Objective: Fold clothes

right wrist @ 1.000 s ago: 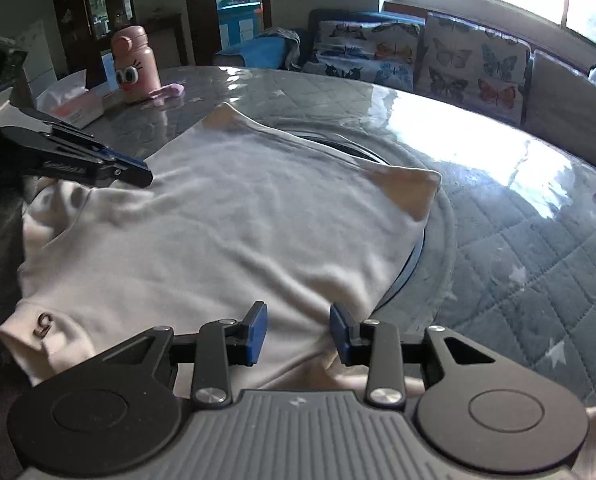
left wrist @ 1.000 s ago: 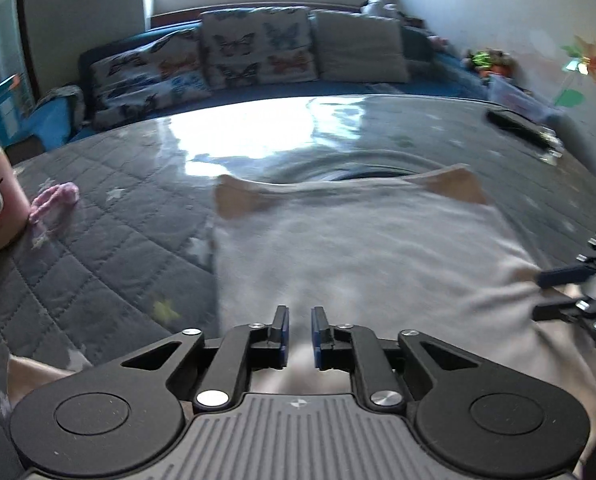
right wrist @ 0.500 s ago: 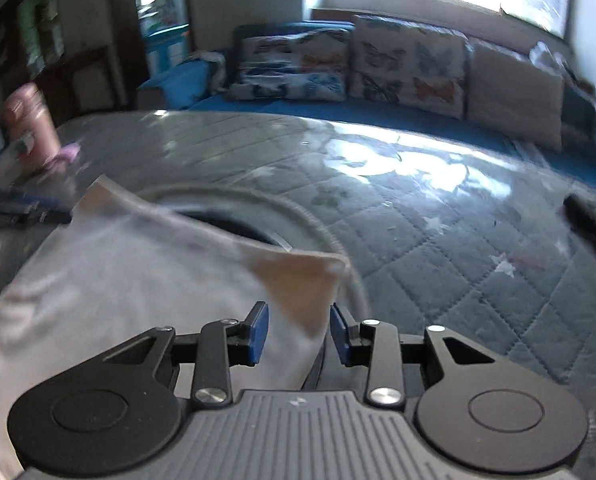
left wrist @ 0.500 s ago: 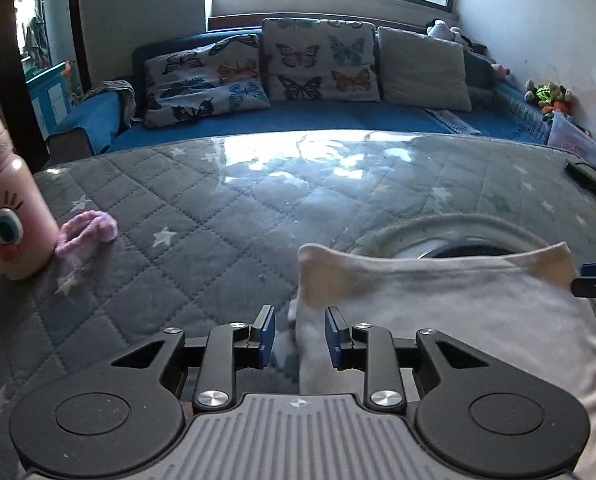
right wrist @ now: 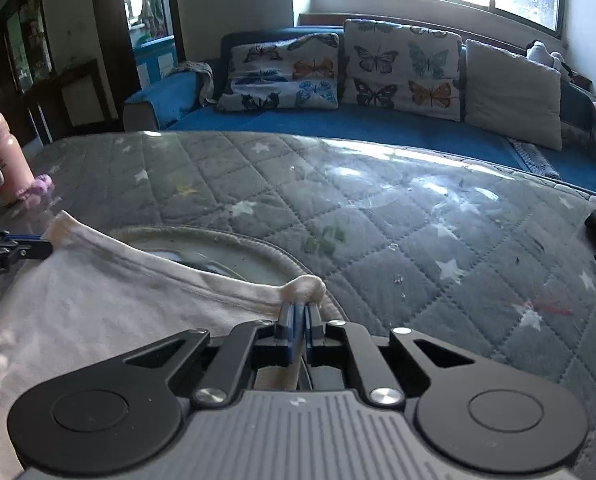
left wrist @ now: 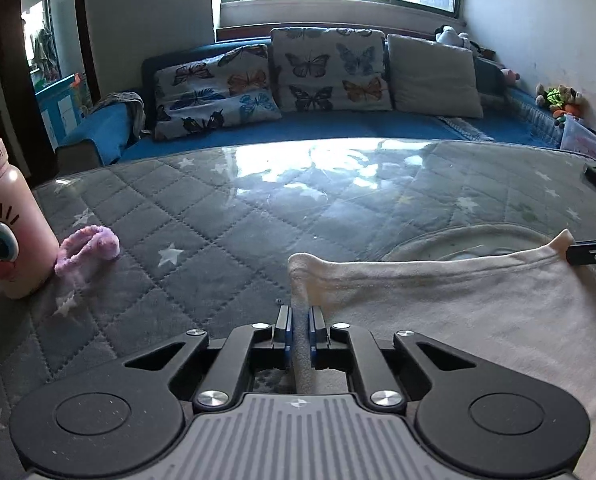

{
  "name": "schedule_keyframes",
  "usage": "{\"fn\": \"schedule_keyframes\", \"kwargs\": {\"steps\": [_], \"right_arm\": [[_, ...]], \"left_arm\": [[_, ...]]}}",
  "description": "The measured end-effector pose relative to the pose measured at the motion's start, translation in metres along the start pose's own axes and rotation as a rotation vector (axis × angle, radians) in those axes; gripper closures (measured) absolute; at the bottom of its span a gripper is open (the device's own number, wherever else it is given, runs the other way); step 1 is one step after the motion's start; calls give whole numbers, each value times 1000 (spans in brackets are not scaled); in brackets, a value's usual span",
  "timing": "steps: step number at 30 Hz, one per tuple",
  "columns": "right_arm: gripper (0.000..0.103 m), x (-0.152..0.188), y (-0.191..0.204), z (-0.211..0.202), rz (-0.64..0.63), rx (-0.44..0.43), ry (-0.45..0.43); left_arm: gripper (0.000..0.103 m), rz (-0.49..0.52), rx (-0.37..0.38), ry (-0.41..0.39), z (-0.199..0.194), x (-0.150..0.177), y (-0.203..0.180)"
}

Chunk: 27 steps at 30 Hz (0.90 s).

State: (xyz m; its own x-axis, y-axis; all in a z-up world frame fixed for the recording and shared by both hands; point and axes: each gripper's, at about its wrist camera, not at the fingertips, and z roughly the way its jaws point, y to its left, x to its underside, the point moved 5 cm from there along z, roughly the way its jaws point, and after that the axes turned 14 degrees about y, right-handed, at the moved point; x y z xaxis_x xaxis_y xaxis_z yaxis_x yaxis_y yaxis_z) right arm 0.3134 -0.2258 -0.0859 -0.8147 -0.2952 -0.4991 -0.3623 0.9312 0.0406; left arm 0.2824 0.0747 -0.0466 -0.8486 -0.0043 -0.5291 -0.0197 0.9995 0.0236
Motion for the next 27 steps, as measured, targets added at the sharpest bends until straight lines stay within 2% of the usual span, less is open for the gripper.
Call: {"fn": "schedule_keyframes", "kwargs": {"steps": [3, 9, 13, 15, 18, 22, 25, 27], "right_arm": [[91, 2, 4, -11, -22, 10, -19], [90, 34, 30, -43, -123, -70, 14], [89, 67, 52, -54, -190, -127, 57], [84, 85, 63, -60, -230, -133, 67], [83, 109, 74, -65, -267, -134, 84], [79, 136, 74, -82, -281, -104, 61], [72, 153, 76, -102, -296, -128, 30], [71, 165, 79, -110, -313, -145, 27]], "left_arm": [[90, 9, -7, -2, -6, 1, -1], [74, 55, 14, -12, -31, 18, -18], [71, 108, 32, -4, -50, 38, -37], [67, 131, 38, 9, -59, 51, -48], [65, 165, 65, 9, -74, 71, -64], [60, 187, 103, 7, -92, 98, -84], [58, 202, 130, 8, -98, 119, -99], [58, 218, 141, 12, -98, 130, -111]]}}
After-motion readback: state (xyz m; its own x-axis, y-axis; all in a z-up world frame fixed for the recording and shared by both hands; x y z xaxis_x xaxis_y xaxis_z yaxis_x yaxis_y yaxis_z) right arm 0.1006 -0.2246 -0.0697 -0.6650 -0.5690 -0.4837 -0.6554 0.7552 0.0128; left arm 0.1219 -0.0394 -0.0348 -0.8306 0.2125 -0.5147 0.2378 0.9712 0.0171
